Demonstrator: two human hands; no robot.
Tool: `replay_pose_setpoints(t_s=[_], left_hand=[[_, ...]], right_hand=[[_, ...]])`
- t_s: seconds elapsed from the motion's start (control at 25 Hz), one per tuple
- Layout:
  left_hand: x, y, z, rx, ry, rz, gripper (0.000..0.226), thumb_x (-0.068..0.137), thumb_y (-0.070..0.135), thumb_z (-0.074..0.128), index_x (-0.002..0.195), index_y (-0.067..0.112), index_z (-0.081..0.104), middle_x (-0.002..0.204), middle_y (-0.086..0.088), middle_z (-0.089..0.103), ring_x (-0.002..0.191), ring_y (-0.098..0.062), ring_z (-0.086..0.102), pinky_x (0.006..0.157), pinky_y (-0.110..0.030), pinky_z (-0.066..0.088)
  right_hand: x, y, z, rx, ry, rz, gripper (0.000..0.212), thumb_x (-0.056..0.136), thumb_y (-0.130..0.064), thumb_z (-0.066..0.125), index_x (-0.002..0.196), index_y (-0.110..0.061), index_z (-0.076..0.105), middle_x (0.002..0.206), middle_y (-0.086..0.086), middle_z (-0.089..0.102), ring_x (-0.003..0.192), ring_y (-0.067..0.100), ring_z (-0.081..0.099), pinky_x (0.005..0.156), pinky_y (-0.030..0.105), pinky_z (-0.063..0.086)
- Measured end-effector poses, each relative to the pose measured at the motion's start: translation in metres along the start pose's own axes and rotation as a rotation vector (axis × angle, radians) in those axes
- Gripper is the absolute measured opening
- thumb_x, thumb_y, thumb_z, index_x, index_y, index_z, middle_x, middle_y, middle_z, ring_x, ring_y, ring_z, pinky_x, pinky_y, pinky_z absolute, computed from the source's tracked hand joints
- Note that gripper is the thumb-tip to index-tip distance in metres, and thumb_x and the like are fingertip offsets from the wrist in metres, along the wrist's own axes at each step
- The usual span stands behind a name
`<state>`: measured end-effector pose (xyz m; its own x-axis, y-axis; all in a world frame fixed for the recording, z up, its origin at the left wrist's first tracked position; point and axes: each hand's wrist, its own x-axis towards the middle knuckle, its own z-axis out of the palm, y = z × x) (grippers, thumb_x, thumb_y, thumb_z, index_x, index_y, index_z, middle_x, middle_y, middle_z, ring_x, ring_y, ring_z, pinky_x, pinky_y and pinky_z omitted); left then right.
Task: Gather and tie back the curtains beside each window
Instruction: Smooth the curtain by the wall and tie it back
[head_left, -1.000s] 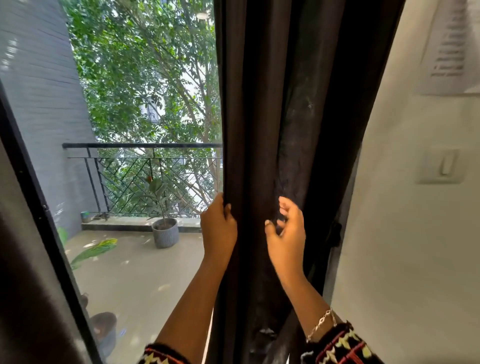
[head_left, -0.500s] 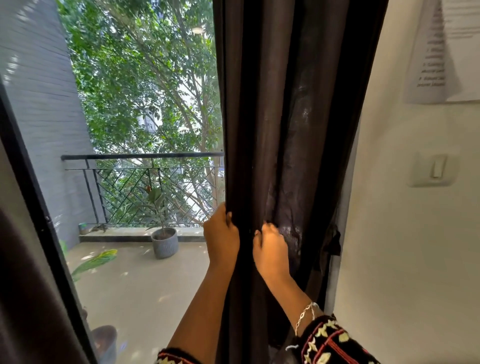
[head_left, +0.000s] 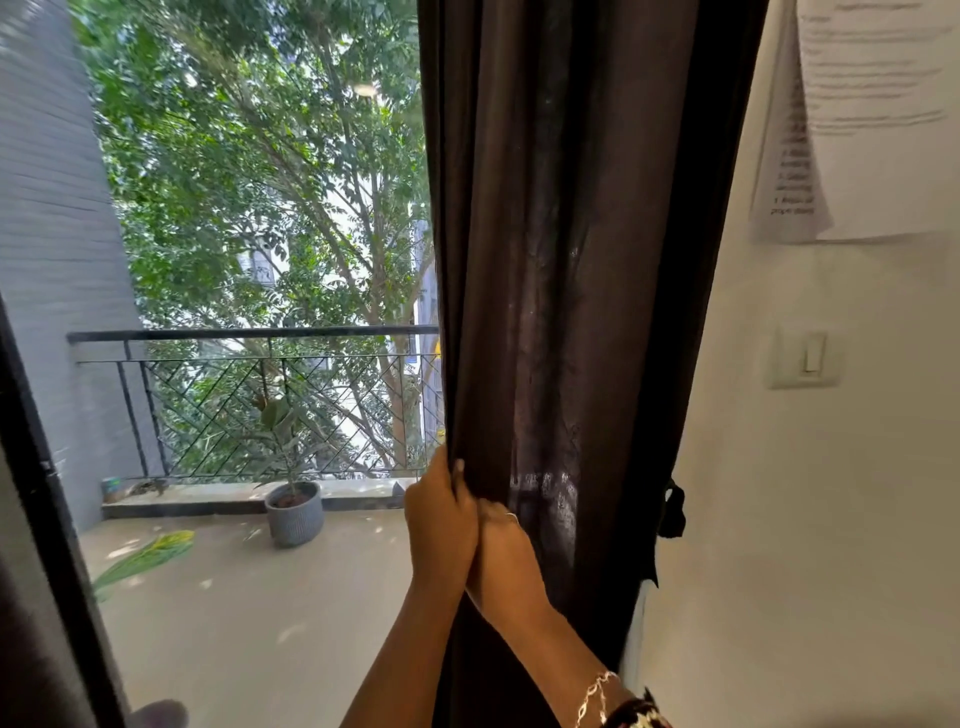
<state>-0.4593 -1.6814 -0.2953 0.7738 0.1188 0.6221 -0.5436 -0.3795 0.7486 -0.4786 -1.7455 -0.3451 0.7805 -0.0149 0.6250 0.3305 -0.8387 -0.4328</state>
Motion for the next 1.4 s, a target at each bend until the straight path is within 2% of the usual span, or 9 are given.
replay_pose_setpoints(t_s=[0.08, 0.2, 0.32, 0.4, 0.6, 0.88, 1.04, 1.24, 1.4], left_hand=[[0.003, -0.005, -0.002, 0.035, 0.023, -0.004, 0.023, 0.094, 0.004, 0.044, 0.109, -0.002, 0.061, 0.087, -0.022, 0.068, 0.082, -0.034, 0.063, 0.060, -0.022, 0.028], [0.006, -0.010, -0.007, 0.052, 0.029, 0.009, 0.024, 0.093, 0.001, 0.044, 0.109, -0.001, 0.062, 0.082, -0.021, 0.067, 0.076, -0.032, 0.063, 0.062, -0.026, 0.034], [0.007, -0.012, -0.011, 0.062, 0.031, 0.004, 0.023, 0.092, -0.001, 0.046, 0.108, -0.002, 0.062, 0.076, -0.022, 0.066, 0.070, -0.032, 0.061, 0.061, -0.028, 0.034], [0.008, -0.012, -0.012, 0.057, 0.021, -0.004, 0.022, 0.092, -0.001, 0.046, 0.107, -0.002, 0.062, 0.075, -0.021, 0.065, 0.068, -0.032, 0.060, 0.060, -0.027, 0.033], [0.007, -0.012, -0.010, 0.011, 0.001, 0.029, 0.020, 0.091, -0.002, 0.046, 0.104, -0.004, 0.062, 0.068, -0.012, 0.059, 0.055, -0.014, 0.046, 0.050, -0.009, 0.030], [0.005, -0.009, -0.002, 0.020, -0.037, 0.051, 0.020, 0.092, -0.001, 0.047, 0.104, -0.006, 0.062, 0.076, -0.024, 0.066, 0.063, -0.029, 0.058, 0.055, -0.023, 0.029], [0.004, -0.005, 0.004, 0.021, -0.031, 0.037, 0.022, 0.093, 0.002, 0.047, 0.108, -0.005, 0.061, 0.078, -0.025, 0.066, 0.071, -0.035, 0.062, 0.057, -0.023, 0.028], [-0.002, 0.005, 0.021, -0.023, -0.070, 0.050, 0.024, 0.093, 0.001, 0.045, 0.109, -0.003, 0.061, 0.082, -0.025, 0.067, 0.078, -0.037, 0.063, 0.060, -0.024, 0.030], [-0.010, 0.016, 0.035, -0.073, -0.104, 0.062, 0.027, 0.091, -0.001, 0.044, 0.113, -0.001, 0.061, 0.088, -0.023, 0.068, 0.083, -0.036, 0.064, 0.058, -0.018, 0.029]], right_hand=[[-0.005, 0.009, -0.010, 0.034, 0.097, -0.019, 0.043, 0.087, -0.018, 0.051, 0.129, -0.007, 0.052, 0.105, 0.010, 0.060, 0.099, 0.024, 0.055, 0.089, 0.026, 0.041], [-0.009, 0.030, -0.030, 0.069, 0.535, 0.132, 0.040, 0.087, -0.015, 0.061, 0.125, -0.007, 0.055, 0.111, 0.012, 0.056, 0.101, 0.020, 0.053, 0.088, 0.020, 0.041], [0.005, 0.048, -0.056, 0.128, 0.756, 0.372, 0.058, 0.084, -0.014, 0.065, 0.136, -0.004, 0.041, 0.134, 0.019, 0.042, 0.122, 0.028, 0.043, 0.098, 0.030, 0.037], [0.017, 0.060, -0.069, 0.240, 0.736, 0.489, 0.066, 0.083, -0.020, 0.067, 0.139, -0.005, 0.036, 0.135, 0.017, 0.041, 0.124, 0.030, 0.042, 0.102, 0.040, 0.039], [0.015, 0.064, -0.060, 0.185, 0.676, 0.479, 0.045, 0.081, -0.007, 0.067, 0.122, -0.004, 0.050, 0.071, 0.000, 0.049, 0.070, 0.022, 0.054, 0.079, 0.049, 0.049], [0.039, 0.071, -0.074, -0.052, 0.544, 0.603, 0.069, 0.084, -0.036, 0.064, 0.138, -0.005, 0.034, 0.132, 0.018, 0.048, 0.121, 0.034, 0.044, 0.098, 0.045, 0.035], [0.035, 0.072, -0.076, -0.206, 0.446, 0.537, 0.037, 0.095, -0.014, 0.041, 0.131, -0.008, 0.048, 0.112, 0.011, 0.065, 0.105, 0.029, 0.059, 0.091, 0.037, 0.037], [0.015, 0.046, -0.044, -0.329, 0.361, 0.295, 0.048, 0.090, -0.007, 0.045, 0.138, -0.003, 0.039, 0.081, 0.012, 0.067, 0.078, 0.028, 0.064, 0.081, 0.037, 0.042], [0.008, 0.040, -0.030, -0.337, 0.277, 0.175, 0.050, 0.085, -0.008, 0.047, 0.135, -0.001, 0.043, 0.087, 0.011, 0.069, 0.082, 0.026, 0.066, 0.082, 0.037, 0.048]])
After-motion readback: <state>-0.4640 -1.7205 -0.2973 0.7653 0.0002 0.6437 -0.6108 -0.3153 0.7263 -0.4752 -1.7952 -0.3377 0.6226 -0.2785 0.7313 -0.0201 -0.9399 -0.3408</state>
